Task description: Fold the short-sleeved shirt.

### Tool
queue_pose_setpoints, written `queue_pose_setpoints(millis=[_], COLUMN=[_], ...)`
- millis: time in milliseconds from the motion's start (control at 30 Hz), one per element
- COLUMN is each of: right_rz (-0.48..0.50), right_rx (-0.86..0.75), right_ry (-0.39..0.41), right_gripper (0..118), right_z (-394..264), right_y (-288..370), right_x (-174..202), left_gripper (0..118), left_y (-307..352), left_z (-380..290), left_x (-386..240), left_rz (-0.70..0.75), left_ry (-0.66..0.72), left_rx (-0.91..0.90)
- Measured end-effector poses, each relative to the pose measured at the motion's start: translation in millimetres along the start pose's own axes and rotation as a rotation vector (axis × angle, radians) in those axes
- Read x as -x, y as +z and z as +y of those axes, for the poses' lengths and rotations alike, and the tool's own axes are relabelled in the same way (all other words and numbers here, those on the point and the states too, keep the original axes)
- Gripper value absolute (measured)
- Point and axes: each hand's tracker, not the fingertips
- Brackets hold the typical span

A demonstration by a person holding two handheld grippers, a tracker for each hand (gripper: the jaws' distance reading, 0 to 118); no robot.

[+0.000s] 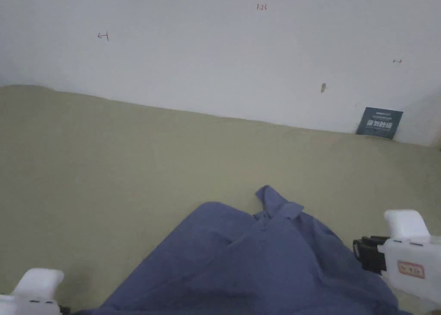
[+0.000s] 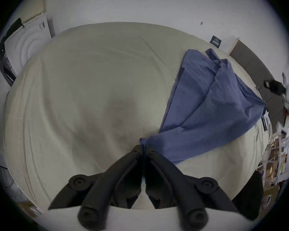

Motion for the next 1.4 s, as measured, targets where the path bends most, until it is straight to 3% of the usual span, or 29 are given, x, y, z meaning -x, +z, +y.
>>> queue_pose_setpoints(millis=[333, 367, 400, 467, 500, 633, 667, 700, 733, 767, 833, 900, 967, 1167, 1400], right_rz=[0.026, 0.035, 0.037, 0.078, 0.076, 0.058, 0.06, 0.071, 0.1, 0.127, 0.097, 0.161, 0.133, 0.127, 0.097], right_rx=[0.316, 0.35, 0.389, 0.527, 0.555, 0.531, 0.53, 0.535, 0.552, 0.559, 0.52, 0.526, 0.49, 0.345, 0.159], right_ry=[0.201, 0.231, 0.235, 0.204, 0.211, 0.235, 0.223, 0.203, 0.156, 0.131, 0.145, 0.085, 0.094, 0.015, 0.01], right_gripper=[9, 21, 46, 110, 114, 108, 93, 63, 20, 8, 8, 7, 7, 7, 7], right_z=[107, 110, 112, 113, 109, 99, 95, 92, 90, 87, 85, 85, 90, 120, 152], right_y=[-173, -183, -194, -214, -216, -226, -229, -229, -228, -235, -227, -217, -205, -152, -65], right_x=[-25, -25, -27, -34, -34, -34, -36, -36, -36, -42, -39, -39, -39, -51, -58], left_gripper=[3, 3, 3, 3, 3, 3, 3, 3, 3, 3, 3, 3, 3, 3, 3], left_y=[-10, -9, -9, -12, -12, -15, -15, -15, -16, -16, -16, -16, -15, -6, 46], left_z=[10, 11, 12, 13, 14, 11, 10, 9, 7, 6, 7, 8, 9, 9, 42], left_x=[1, 0, 0, 5, 5, 12, 14, 14, 17, 18, 19, 20, 19, 15, 15], left_rz=[-0.006, -0.005, -0.004, -0.008, -0.012, -0.038, -0.046, -0.051, -0.055, -0.06, -0.067, -0.071, -0.069, -0.052, -0.096], left_ry=[0.017, 0.016, 0.013, 0.012, 0.021, 0.077, 0.096, 0.108, 0.116, 0.124, 0.133, 0.136, 0.132, 0.118, 0.144], left_rx=[0.023, 0.026, 0.028, 0.033, 0.034, 0.022, 0.015, 0.009, 0.002, -0.003, -0.003, -0.001, 0.001, -0.02, -0.206])
